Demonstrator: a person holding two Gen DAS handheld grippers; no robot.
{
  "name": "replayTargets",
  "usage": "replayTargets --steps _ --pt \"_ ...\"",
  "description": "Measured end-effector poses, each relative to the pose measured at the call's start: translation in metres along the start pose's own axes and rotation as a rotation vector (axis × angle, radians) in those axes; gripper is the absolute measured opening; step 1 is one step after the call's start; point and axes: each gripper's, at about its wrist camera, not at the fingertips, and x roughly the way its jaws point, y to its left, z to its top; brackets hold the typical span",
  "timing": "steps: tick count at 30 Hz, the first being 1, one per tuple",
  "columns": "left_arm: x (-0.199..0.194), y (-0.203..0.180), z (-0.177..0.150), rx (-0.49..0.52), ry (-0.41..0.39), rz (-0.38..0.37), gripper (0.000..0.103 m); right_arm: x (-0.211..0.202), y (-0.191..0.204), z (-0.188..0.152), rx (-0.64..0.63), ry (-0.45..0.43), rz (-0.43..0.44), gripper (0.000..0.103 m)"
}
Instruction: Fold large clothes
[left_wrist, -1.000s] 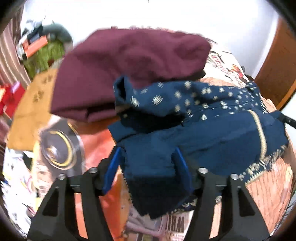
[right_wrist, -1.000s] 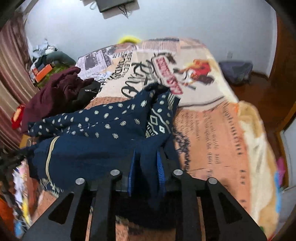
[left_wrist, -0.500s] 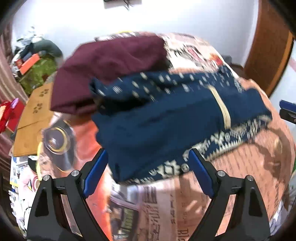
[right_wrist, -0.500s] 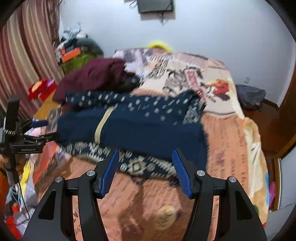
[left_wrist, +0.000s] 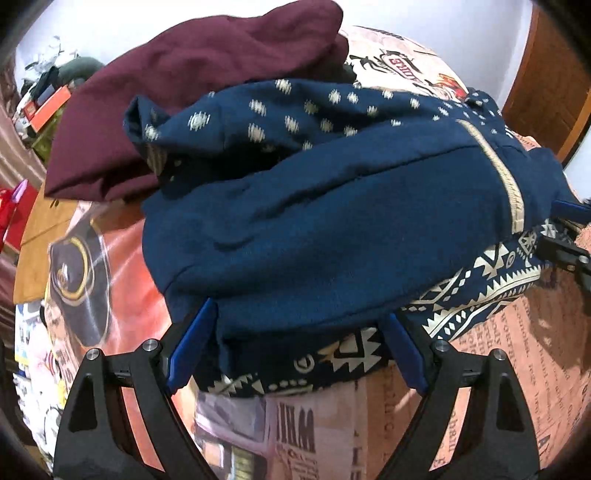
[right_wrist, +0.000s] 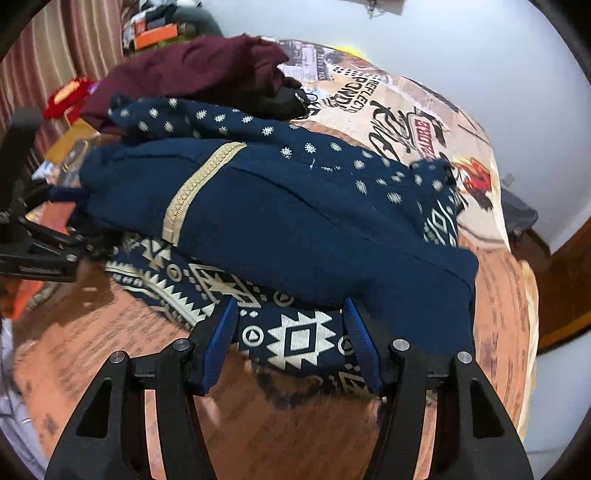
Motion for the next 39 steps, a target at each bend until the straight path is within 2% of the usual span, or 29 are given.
replayTargets --steps 5,7,9,11,13,15,18,22,23,25,27,30,34,39 --pt "-0.014 0.005 0.028 0.018 -0.06 -0.044 0.088 -0.005 -0.015 0.03 0.018 -0.059 0.05 0.056" --pt "-0.017 0.01 0.044 0.031 -0.097 -0.005 0.088 -0.002 -0.022 0.046 0.034 -0.08 0.033 0.056" --pt "-0.018 0.016 0.067 0.051 -0.139 0.091 0.088 0.005 -0.033 0.063 0.051 -0.087 0.004 0.056" --pt "-0.02 0.029 0.088 0.019 -0.151 0.144 0.088 0.005 -0.044 0.081 0.091 -0.107 -0.049 0.056" --pt "-0.032 0.045 0.107 -0.055 -0.18 0.086 0.088 -0.005 -0.049 0.092 0.123 -0.15 -0.069 0.056" --pt "-0.053 0.06 0.121 -0.133 -0.243 0.028 0.088 -0.027 -0.053 0.1 0.135 -0.232 -0.072 0.056" --pt "-0.077 0.07 0.131 -0.166 -0.312 0.025 0.088 -0.054 -0.055 0.105 0.149 -0.312 -0.078 0.056" --pt "-0.099 0.079 0.124 -0.18 -0.35 0.016 0.089 -0.07 -0.059 0.1 0.141 -0.33 -0.052 0.056" --pt "-0.102 0.079 0.12 -0.175 -0.346 0.018 0.089 -0.073 -0.059 0.095 0.136 -0.32 -0.052 0.056" --pt "-0.098 0.083 0.11 -0.162 -0.321 0.024 0.09 -0.07 -0.064 0.086 0.134 -0.291 -0.047 0.065" --pt "-0.09 0.082 0.095 -0.145 -0.28 0.027 0.09 -0.067 -0.07 0.068 0.138 -0.254 -0.042 0.069" --pt "-0.076 0.085 0.064 -0.144 -0.204 0.002 0.09 -0.059 -0.08 0.042 0.155 -0.178 -0.037 0.069" --pt "-0.05 0.094 0.019 -0.178 -0.073 -0.107 0.09 -0.047 -0.097 0.006 0.232 -0.085 -0.009 0.069" --pt "-0.003 0.107 -0.025 -0.338 0.075 -0.282 0.09 -0.021 -0.116 -0.034 0.376 0.013 0.032 0.069"
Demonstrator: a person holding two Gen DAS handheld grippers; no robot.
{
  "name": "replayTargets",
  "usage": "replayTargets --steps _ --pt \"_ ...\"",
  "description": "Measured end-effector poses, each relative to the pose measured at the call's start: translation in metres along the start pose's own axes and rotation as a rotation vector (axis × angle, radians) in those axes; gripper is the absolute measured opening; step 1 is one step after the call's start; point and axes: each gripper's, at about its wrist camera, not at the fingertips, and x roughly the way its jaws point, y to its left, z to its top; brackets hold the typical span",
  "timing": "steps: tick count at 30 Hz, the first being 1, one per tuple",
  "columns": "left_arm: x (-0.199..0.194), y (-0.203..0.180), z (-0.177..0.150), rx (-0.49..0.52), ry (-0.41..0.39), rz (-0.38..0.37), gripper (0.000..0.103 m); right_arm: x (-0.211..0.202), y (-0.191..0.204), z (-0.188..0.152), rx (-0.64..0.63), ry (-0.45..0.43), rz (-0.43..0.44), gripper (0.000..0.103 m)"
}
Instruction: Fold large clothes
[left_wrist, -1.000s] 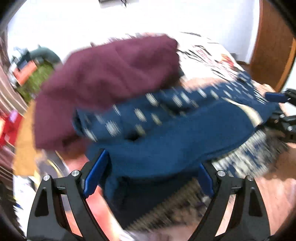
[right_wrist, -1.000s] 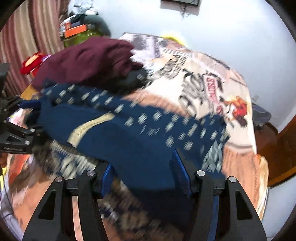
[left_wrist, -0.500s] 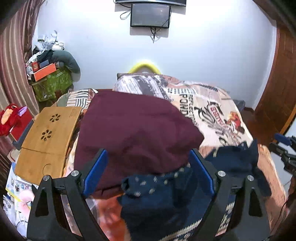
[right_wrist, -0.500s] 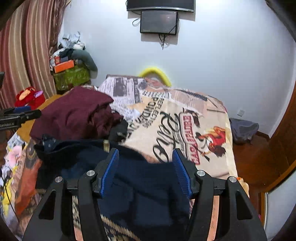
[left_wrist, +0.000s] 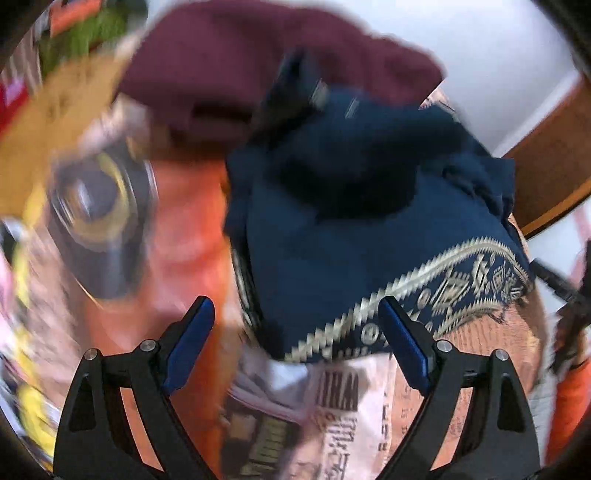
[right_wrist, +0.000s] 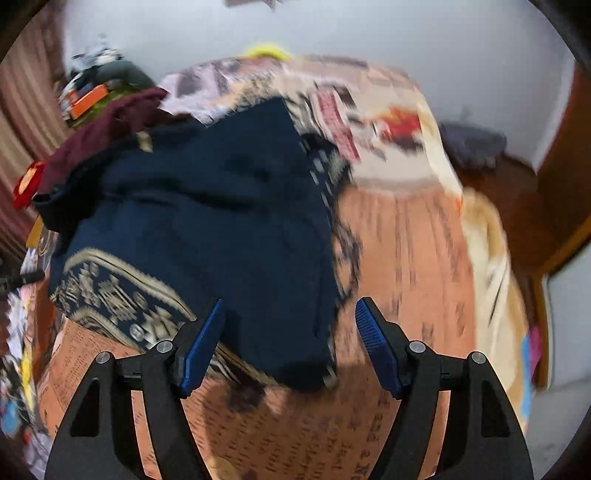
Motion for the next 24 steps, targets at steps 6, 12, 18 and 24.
replayTargets --steps 6,12,18,24 --pt "0.037 0.021 -0.005 -0.143 0.043 -0.16 0.085 0.015 -0.024 -0.008 0.196 0.005 0.137 0.062" --pt "0.046 0.017 0.007 -0.188 0.04 -0.206 0.027 0.023 -0.022 -0.009 0.319 0.03 0.221 0.014" --pt "-0.005 0.012 -0.011 -0.153 -0.031 -0.202 0.016 -0.025 -0.008 -0.013 0.231 -0.051 0.209 0.011" --pt "-0.071 -0.001 -0.034 -0.083 -0.068 -0.206 0.015 -0.077 0.012 -0.034 0.107 -0.075 0.209 0.011"
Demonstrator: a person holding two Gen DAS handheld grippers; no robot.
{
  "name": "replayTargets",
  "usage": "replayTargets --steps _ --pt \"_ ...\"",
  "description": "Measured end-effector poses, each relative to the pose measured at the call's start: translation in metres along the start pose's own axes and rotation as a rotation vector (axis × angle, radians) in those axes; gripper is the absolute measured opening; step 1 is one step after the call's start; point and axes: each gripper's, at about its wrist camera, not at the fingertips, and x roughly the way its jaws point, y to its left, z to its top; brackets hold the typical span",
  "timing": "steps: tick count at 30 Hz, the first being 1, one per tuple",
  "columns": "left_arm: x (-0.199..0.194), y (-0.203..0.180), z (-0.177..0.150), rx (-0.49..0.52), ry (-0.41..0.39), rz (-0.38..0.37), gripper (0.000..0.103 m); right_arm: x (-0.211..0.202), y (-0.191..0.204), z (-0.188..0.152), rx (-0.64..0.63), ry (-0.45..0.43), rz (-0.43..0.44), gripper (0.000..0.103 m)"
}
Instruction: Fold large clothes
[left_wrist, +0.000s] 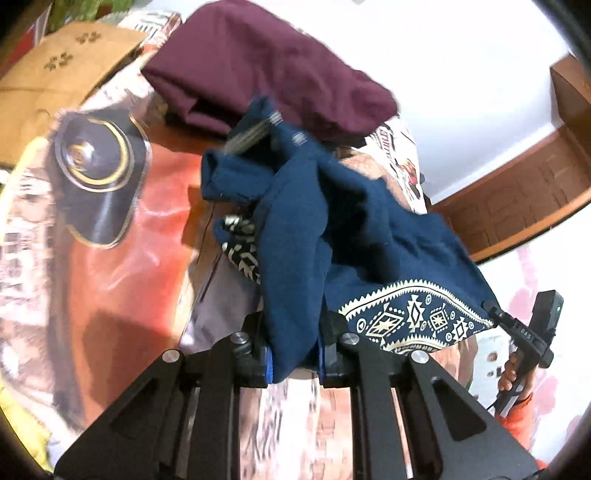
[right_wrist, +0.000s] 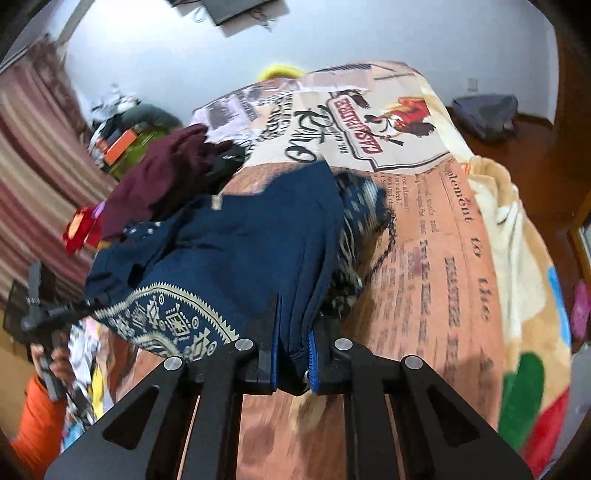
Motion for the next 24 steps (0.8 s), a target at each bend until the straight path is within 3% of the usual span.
replayTargets --steps 4,5,6,8,11,14,15,19,21,24 --pt "-0.015 -0.004 -0.02 0.056 0.042 0.045 0.017 -0.012 0.013 -0.022 -0.081 0.031 -0.051 0.011" --pt "-0.013 -0.005 -0.029 0.09 0.061 0.089 0.019 -0.013 0.013 -0.025 -0.092 0.034 -0.065 0.012" --pt "-0.015 0.001 -0.038 0.125 0.076 0.144 0.022 -0.014 0.014 -0.03 -0.104 0.043 -0.085 0.013" --pt "-0.011 0.0 -0.048 0.228 0.089 0.328 0.023 -0.019 0.015 -0.034 -0.138 0.037 -0.128 0.016" --pt "-0.008 0.0 -0.059 0.318 0.097 0.492 0.027 -0.03 0.02 -0.034 -0.19 -0.003 -0.186 0.016" --pt "-0.02 0.006 -0.066 0.31 0.076 0.486 0.05 -0.042 0.028 -0.029 -0.221 -0.051 -0.229 0.019" --pt "-0.018 0.006 -0.063 0.309 0.064 0.479 0.056 -0.044 0.03 -0.025 -0.228 -0.062 -0.228 0.025" --pt "0.0 -0.009 -0.042 0.326 0.021 0.457 0.066 -0.046 0.044 -0.014 -0.248 -0.124 -0.208 0.053" --pt "0.014 -0.016 -0.032 0.331 0.007 0.458 0.073 -0.038 0.053 -0.01 -0.271 -0.137 -0.198 0.055" --pt "0.04 -0.025 -0.022 0.34 0.038 0.469 0.074 -0.015 0.061 -0.008 -0.292 -0.114 -0.194 0.056"
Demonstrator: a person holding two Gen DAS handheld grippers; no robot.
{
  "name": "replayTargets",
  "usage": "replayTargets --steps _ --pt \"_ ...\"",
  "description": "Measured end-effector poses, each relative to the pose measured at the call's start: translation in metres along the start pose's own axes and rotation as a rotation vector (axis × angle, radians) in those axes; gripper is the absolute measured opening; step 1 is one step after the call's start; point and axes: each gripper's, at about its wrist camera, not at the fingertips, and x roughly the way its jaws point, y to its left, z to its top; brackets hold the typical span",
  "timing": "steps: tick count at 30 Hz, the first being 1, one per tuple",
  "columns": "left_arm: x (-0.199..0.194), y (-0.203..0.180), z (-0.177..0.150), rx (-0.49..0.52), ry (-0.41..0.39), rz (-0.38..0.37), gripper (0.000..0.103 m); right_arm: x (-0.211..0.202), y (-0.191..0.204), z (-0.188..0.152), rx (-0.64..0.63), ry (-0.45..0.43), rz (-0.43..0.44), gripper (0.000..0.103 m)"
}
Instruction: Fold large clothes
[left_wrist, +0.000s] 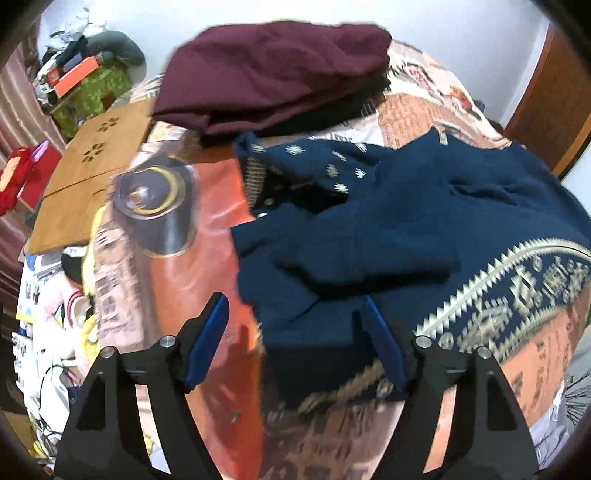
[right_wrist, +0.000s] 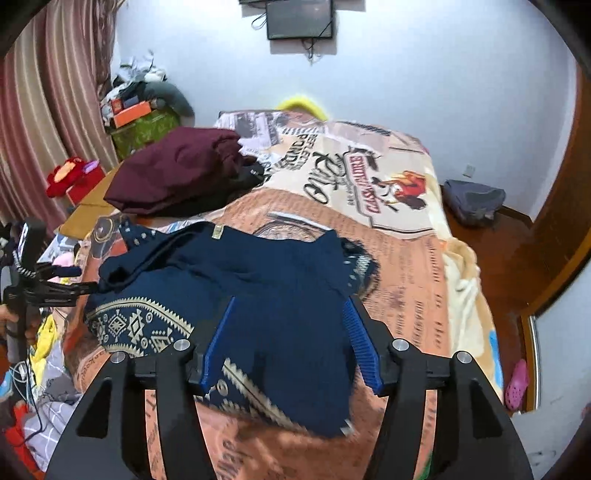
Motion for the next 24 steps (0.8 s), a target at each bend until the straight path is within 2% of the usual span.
replayTargets --steps 2,3,7,9,11,13,17,24 --pt "0.014 -0.007 0.009 0.016 0.019 0.01 0.074 0.017 0.005 -0.003 -0.01 0.033 0.002 0.056" --pt "0.019 -0.009 0.017 0.022 0.01 0.04 0.074 0.028 0.007 -0.006 -0.018 0.06 0.003 0.056" --pt "0.024 -0.003 0.056 0.017 -0.073 0.129 0.074 0.063 0.006 -0.019 -0.039 0.156 -0.015 0.056" --pt "0.029 0.01 0.077 -0.012 -0.096 0.18 0.074 0.068 0.001 -0.023 -0.026 0.162 -0.013 0.056" --pt "0.034 0.025 0.095 -0.068 -0.079 0.26 0.074 0.067 -0.004 -0.021 -0.007 0.158 0.002 0.056" --pt "0.029 0.031 0.104 -0.097 -0.096 0.282 0.074 0.064 -0.004 -0.016 0.004 0.153 -0.009 0.056" --pt "0.004 0.024 0.102 -0.089 -0.134 0.198 0.074 0.053 0.004 -0.001 0.005 0.086 0.003 0.056" --pt "-0.049 -0.031 0.076 0.038 -0.201 0.031 0.074 0.039 0.038 0.017 -0.014 0.019 0.097 0.056"
